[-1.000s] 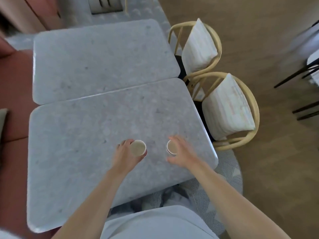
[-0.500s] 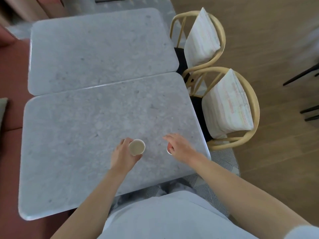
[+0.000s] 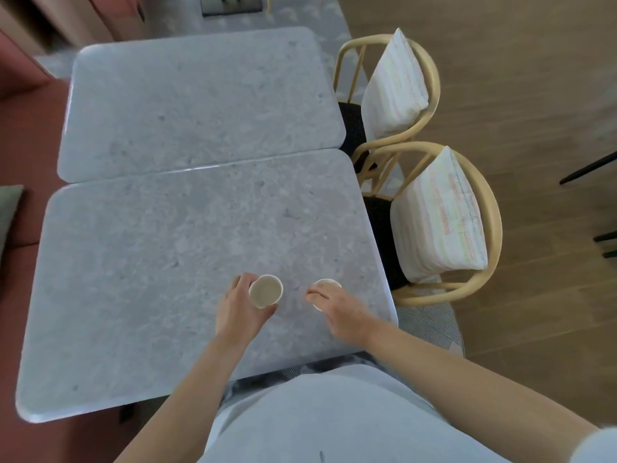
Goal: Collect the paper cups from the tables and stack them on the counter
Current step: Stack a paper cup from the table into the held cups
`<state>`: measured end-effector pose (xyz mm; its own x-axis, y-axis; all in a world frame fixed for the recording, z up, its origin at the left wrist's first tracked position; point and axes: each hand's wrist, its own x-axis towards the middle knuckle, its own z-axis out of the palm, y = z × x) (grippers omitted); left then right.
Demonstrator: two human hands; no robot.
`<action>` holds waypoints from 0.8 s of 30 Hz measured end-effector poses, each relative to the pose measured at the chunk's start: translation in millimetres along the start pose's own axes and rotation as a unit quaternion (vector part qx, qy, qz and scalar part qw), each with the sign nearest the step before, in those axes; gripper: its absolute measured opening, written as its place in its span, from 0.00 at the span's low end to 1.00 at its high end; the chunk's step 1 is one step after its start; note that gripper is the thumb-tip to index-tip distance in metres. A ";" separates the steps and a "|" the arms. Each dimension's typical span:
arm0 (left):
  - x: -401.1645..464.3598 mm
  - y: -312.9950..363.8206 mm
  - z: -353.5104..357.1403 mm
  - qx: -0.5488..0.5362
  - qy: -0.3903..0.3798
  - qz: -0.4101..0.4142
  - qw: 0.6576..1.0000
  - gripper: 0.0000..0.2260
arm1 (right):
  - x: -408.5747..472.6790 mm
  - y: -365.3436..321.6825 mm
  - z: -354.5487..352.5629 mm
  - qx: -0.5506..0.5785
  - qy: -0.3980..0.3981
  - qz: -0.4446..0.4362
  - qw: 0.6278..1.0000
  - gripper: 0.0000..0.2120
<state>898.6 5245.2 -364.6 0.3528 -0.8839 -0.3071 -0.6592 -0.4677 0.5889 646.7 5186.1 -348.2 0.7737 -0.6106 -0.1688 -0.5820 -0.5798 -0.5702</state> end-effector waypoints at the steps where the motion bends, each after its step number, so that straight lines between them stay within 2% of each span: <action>1: -1.2 0.7 0.8 0.005 -0.003 0.003 1.000 0.27 | -3.1 2.1 -0.1 0.004 0.004 0.004 1.000 0.26; 10: -13.4 33.8 -3.5 -0.017 -0.029 0.042 0.999 0.29 | -37.5 8.9 7.3 0.071 0.100 0.084 0.989 0.25; 19: -13.7 94.2 -26.9 -0.048 -0.049 0.162 0.984 0.31 | -64.5 19.6 19.7 0.174 0.206 0.224 0.937 0.32; 24: -21.9 117.2 -19.6 -0.029 -0.087 0.185 0.978 0.31 | -71.4 28.0 24.3 0.201 0.204 0.295 0.912 0.37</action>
<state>826.7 5209.9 -274.2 -0.0248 -0.9826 -0.1843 -0.6800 -0.1185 0.7236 581.3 5226.6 -371.7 0.1510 -0.9496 -0.2747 -0.6645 0.1082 -0.7394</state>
